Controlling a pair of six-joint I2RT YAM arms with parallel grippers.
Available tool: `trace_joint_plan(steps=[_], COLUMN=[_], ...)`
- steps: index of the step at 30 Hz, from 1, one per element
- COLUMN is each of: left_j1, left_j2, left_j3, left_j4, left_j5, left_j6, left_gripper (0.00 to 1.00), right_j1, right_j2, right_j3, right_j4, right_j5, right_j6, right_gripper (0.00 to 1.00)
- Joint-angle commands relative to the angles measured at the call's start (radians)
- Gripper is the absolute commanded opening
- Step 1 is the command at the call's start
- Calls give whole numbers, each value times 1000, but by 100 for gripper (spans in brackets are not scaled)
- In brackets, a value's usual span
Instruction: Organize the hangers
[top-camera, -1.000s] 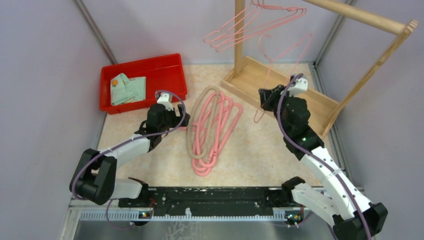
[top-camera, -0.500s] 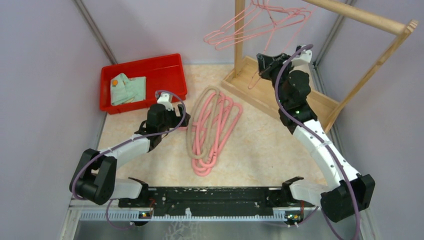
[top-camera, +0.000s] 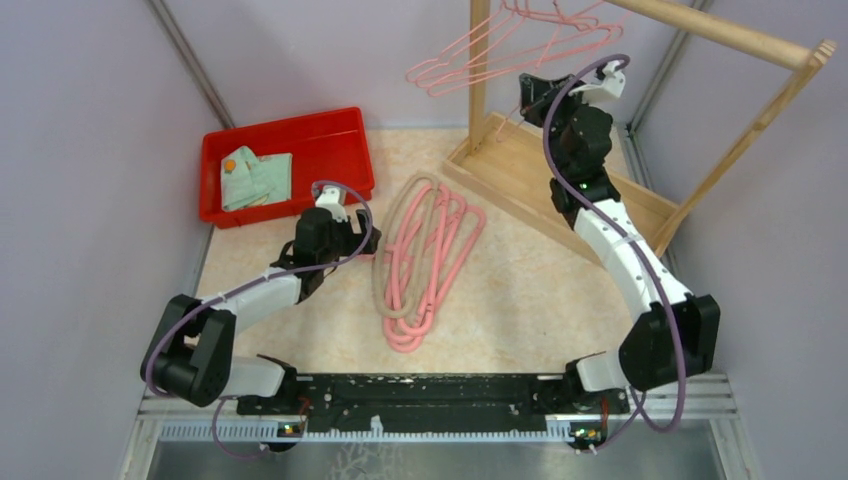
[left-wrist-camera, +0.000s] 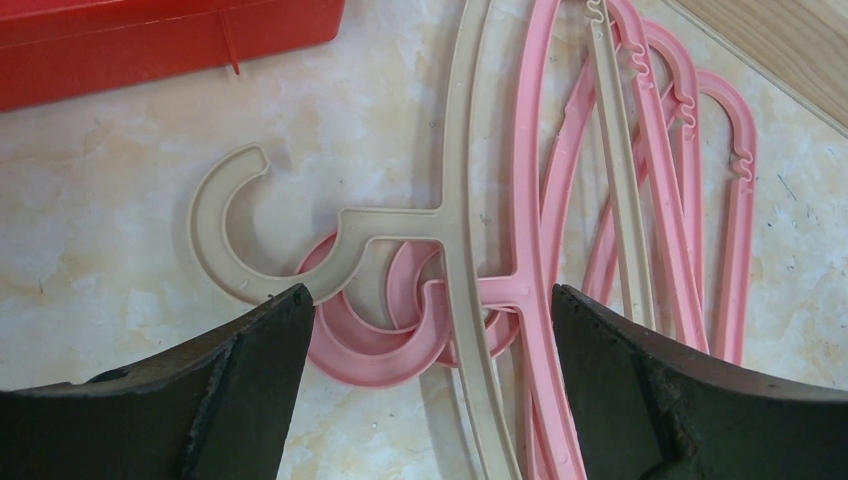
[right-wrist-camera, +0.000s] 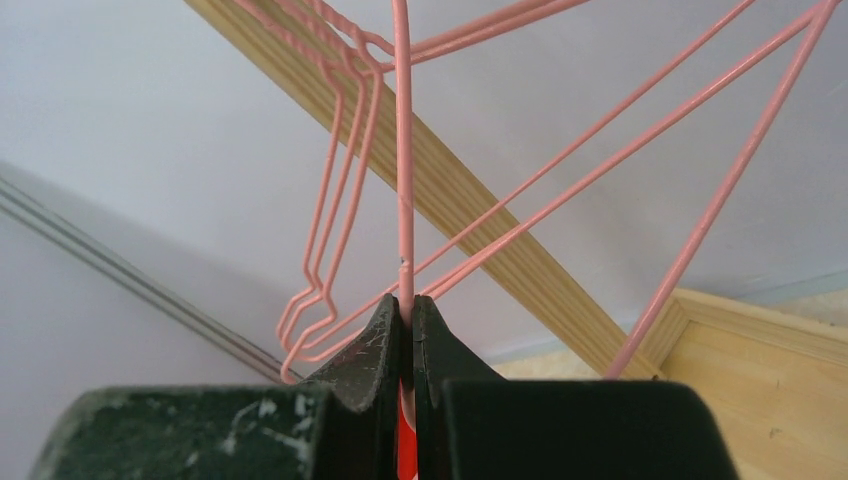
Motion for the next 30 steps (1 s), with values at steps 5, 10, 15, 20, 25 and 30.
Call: trace_joint_plan(steps=[5,10,15,20,25,30], left_j1=[1,0,1,1,1,0], left_j2=[-5,6,21,23,11,0], left_j3=[-5,-6,0,1,1,1], left_j4=[16,18,13,7,0,-12], left_j5=[-10,-18,-21,-12,-15,-31], left_j6=[20,23,29,28,27,29], left_gripper=[94,94,94,93,93,93], right_j1=[-20,-21,-23,-25,-25,-25], right_j2=[139,199,218,175,82,-20], right_j3=[139,139,114,73,23,-20], right_j4=[99,119,127,124,109,63], right_j5=[-53,-75,-75,-42,5,13], right_j6=[43,70,95,105,49,-5], right_gripper=[0,0,0,17,50,68])
